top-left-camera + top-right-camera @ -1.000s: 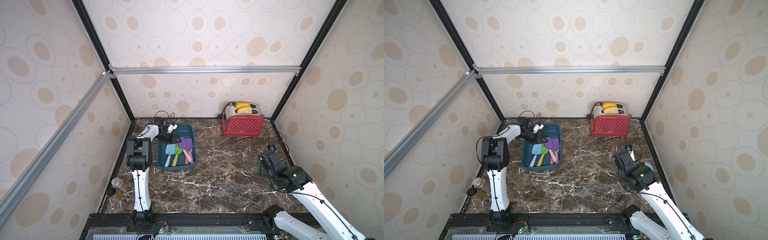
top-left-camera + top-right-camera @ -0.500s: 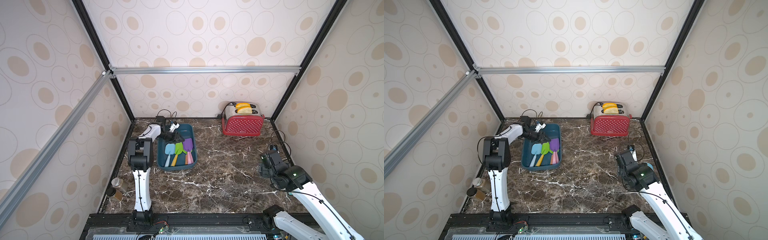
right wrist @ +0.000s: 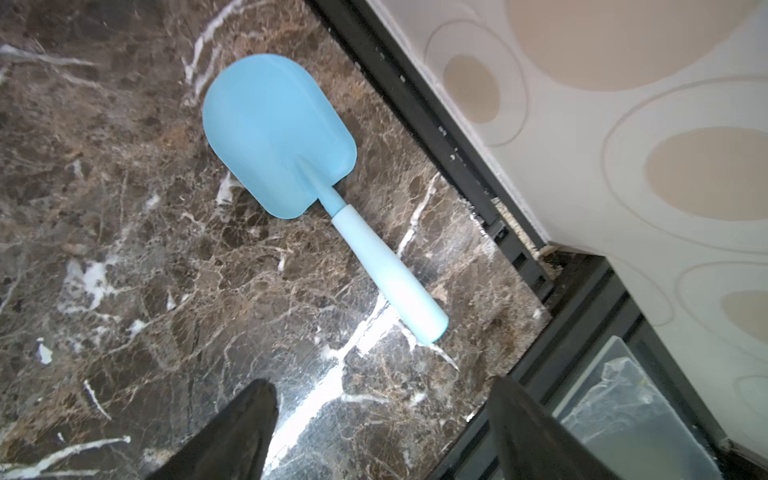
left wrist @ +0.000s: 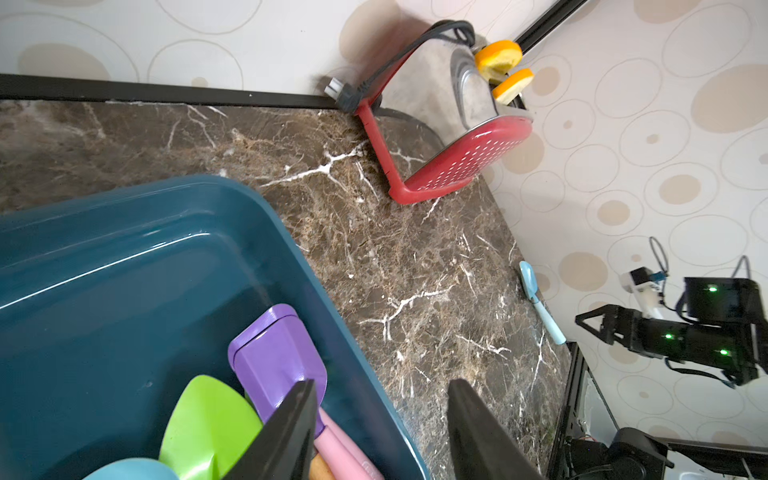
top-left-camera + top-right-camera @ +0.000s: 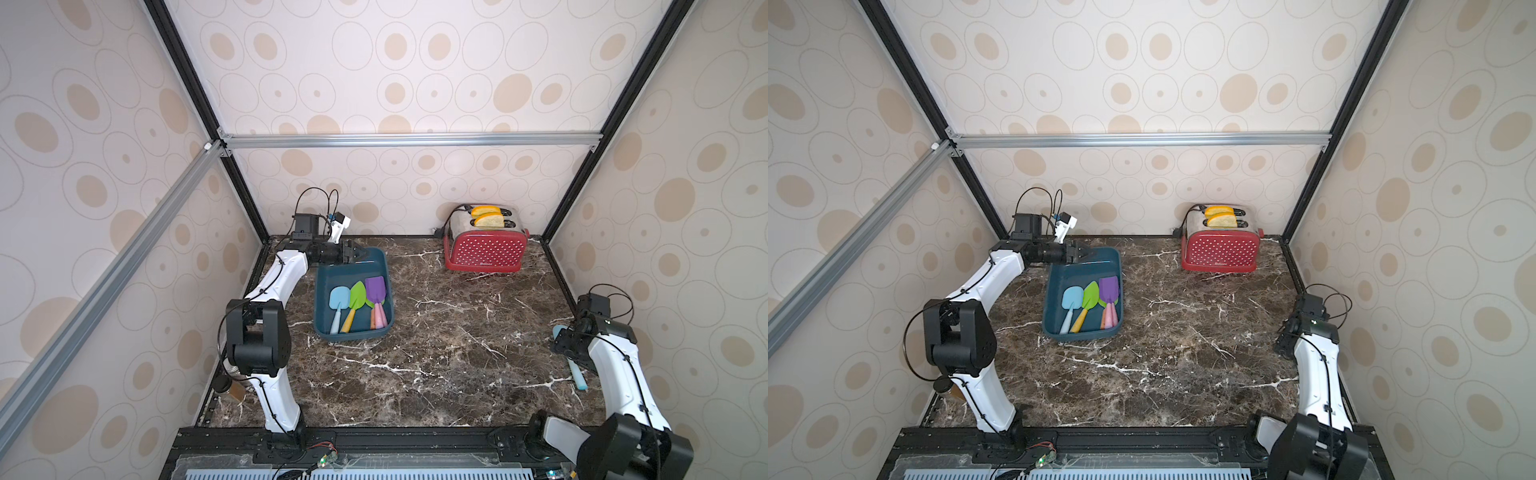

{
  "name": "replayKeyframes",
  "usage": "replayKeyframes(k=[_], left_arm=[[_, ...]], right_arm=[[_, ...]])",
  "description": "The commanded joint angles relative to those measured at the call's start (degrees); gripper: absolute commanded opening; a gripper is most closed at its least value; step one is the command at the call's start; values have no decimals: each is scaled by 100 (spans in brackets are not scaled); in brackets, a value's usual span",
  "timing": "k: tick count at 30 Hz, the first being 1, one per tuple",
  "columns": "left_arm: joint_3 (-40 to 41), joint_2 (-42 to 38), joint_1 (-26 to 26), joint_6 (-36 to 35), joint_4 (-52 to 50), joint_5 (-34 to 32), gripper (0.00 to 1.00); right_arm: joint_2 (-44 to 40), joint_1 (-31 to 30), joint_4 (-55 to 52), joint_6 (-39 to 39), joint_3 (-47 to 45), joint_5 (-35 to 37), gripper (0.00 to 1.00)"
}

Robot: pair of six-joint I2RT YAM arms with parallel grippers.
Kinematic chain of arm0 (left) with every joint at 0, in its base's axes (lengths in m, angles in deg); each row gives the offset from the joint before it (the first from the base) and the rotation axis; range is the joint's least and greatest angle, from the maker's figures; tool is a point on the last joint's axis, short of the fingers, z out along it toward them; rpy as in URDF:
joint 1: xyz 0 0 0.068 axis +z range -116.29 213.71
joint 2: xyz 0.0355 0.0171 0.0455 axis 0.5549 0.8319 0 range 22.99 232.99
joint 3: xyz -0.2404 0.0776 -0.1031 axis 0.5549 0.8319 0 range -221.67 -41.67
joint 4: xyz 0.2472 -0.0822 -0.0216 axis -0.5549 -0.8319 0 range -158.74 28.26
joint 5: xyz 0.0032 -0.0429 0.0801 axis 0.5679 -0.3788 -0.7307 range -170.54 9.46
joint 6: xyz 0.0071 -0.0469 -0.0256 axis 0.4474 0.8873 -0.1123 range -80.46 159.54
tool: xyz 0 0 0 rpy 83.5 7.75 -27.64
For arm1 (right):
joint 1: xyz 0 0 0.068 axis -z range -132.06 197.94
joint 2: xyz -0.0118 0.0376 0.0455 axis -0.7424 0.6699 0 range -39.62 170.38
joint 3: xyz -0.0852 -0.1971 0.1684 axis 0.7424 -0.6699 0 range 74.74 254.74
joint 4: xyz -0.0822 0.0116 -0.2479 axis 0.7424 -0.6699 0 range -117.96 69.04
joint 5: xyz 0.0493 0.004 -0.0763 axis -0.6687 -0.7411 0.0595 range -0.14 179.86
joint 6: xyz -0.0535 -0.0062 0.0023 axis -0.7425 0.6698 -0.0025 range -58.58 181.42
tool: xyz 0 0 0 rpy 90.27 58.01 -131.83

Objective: Put the shovel into the storage box
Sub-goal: Pick up the shovel from the corner of the board.

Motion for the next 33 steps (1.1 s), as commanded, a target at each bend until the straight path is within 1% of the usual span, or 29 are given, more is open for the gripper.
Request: replayKeyframes(k=[1,5,8,9,16,20,23,26,30,33], left_arm=[[142,-12,-18,186,266,215,54],[275,-83,-18,-16,153,150,54],[356,-103,-19,-60,176,172,53],[351,-102,-18,-57,177,174,53],[359,-211,-19,-146,151,229,53],[449,-297,-9,-213,151,222,54],[472,-344,-9,-226,160,203,53],[472,-360,-3,-217,161,215,53],[486,-357,-1,-208,186,205,53],[503,-358,-4,-179,211,210,54]], right_arm=[[255,166,366,80,-136,-388,86],[535,593,646,-34,-261,-503,87],[762,1097,853,-102,-366,-861,87],[840,1176,917,-97,-388,-939,87],[1539,1275,1152,-25,-354,-981,86],[1742,1310,1243,-11,-333,-960,86],[1843,1319,1284,-26,-331,-1129,85],[1946,1313,1380,-47,-414,-1407,80],[2083,1312,1561,-55,-561,-1698,65],[2115,1314,1634,1,-656,-1736,56]])
